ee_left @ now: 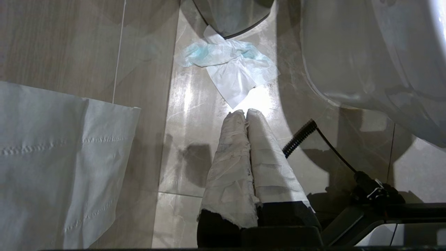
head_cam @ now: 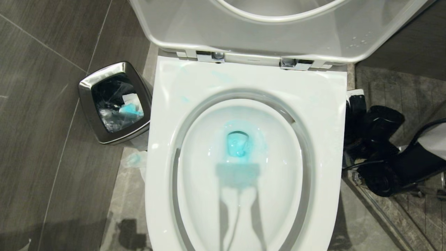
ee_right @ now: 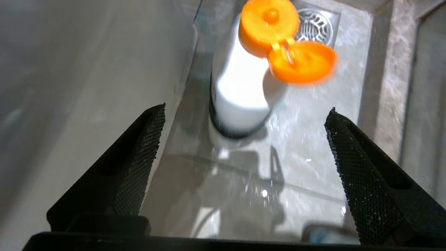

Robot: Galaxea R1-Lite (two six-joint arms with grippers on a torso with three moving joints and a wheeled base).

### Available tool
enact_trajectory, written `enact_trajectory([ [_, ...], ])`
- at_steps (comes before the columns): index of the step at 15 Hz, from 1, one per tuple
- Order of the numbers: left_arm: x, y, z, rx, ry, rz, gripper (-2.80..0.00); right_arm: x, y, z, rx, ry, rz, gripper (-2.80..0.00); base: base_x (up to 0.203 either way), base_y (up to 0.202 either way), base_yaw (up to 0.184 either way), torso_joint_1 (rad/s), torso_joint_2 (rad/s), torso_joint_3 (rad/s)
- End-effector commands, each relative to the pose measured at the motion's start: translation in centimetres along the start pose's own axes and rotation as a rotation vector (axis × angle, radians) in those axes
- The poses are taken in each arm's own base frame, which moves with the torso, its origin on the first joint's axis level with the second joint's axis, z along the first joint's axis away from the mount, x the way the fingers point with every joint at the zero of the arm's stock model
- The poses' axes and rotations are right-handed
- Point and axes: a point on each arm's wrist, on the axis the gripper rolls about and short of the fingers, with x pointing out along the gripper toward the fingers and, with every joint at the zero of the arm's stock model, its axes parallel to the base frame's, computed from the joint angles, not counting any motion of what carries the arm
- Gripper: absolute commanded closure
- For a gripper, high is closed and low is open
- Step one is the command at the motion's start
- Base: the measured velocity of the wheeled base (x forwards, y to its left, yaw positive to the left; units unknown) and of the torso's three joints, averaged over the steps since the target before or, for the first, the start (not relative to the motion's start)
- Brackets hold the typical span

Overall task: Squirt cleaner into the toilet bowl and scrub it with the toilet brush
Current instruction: Place the cleaning agent on the floor

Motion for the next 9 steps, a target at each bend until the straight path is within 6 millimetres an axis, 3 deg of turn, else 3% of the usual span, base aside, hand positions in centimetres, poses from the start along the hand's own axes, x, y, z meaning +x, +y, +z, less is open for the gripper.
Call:
enact_trajectory([
  [1, 0.0, 0.0, 0.0, 0.0, 0.002, 0.0, 0.0, -3.0, -0.7, 2.4, 0.001, -0.02, -0.002, -2.8, 0.0, 0.0, 0.0, 0.0, 0.0, 0.0],
  [9, 0.0, 0.0, 0.0, 0.0, 0.002, 0.0, 0.0, -11.6, -2.8, 7.7, 0.001, -0.054, -0.022, -2.8, 0.0, 0.0, 0.0, 0.0, 0.0, 0.0],
])
